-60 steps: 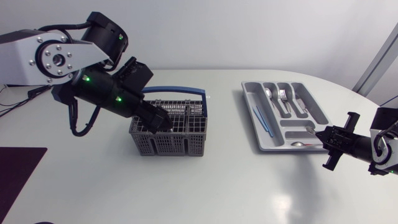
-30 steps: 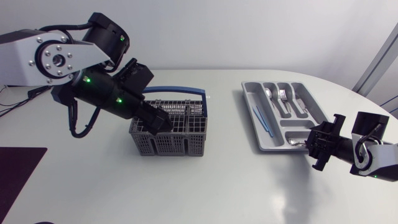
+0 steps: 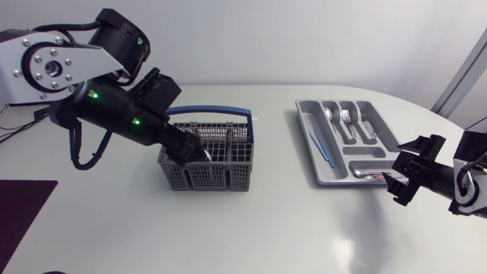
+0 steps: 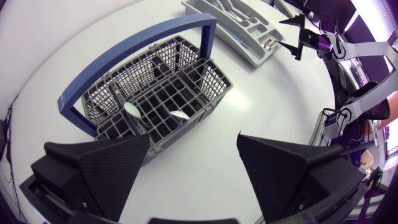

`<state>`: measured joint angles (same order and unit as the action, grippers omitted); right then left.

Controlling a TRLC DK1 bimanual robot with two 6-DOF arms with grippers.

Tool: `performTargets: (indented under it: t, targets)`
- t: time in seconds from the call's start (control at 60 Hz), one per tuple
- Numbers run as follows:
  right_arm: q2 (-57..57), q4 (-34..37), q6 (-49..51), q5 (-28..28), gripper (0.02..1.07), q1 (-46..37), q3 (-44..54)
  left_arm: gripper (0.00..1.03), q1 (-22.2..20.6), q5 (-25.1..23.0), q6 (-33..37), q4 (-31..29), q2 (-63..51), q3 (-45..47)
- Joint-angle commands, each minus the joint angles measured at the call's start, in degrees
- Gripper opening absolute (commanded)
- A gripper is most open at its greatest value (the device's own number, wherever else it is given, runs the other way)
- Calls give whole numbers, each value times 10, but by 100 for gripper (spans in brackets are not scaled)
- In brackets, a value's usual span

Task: Unload the cutlery basket into the drawer organizer.

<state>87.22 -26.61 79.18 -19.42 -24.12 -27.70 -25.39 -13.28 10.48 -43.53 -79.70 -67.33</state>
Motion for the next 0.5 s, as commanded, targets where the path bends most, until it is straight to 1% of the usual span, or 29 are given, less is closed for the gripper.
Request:
performTargets:
  t: [0.0, 0.033, 0.083, 0.167, 0.2, 0.25, 0.283, 0.333, 0.367, 0.4, 0.433, 0.483]
  targets:
    - [-15, 14, -24, -2, 102, 4, -8, 98, -2, 7, -11, -10, 10, -4]
    - [-21, 15, -31, -2, 102, 7, -5, 98, -15, 13, -8, -9, 10, -3]
    - [-28, 19, -33, -1, 102, 12, -3, 98, -30, 46, -3, 0, 10, -1]
    - [-43, 23, -35, 0, 102, 21, 6, 98, -34, 51, 22, 3, 10, -9]
    - [-50, 23, -37, 0, 102, 23, 9, 98, -27, 51, 30, 3, 10, -14]
    - [-62, 25, -37, 1, 102, 25, 15, 98, -36, 51, 47, 2, 20, -16]
    - [-68, 30, -36, 0, 102, 26, 18, 98, -42, 69, 59, 7, 26, -10]
    - [-78, 39, -33, -3, 102, 27, 22, 98, -47, 86, 88, 11, 30, -8]
    - [-81, 41, -31, -4, 102, 27, 24, 98, -49, 86, 107, 11, 32, -6]
    - [-84, 45, -30, -5, 102, 27, 25, 97, -57, 88, 150, 11, 42, 3]
    - [-87, 49, -30, -6, 102, 28, 25, 97, -56, 90, 181, 14, 49, 10]
    - [-95, 58, -30, -10, 102, 28, 25, 97, -54, 91, 237, 38, 65, 22]
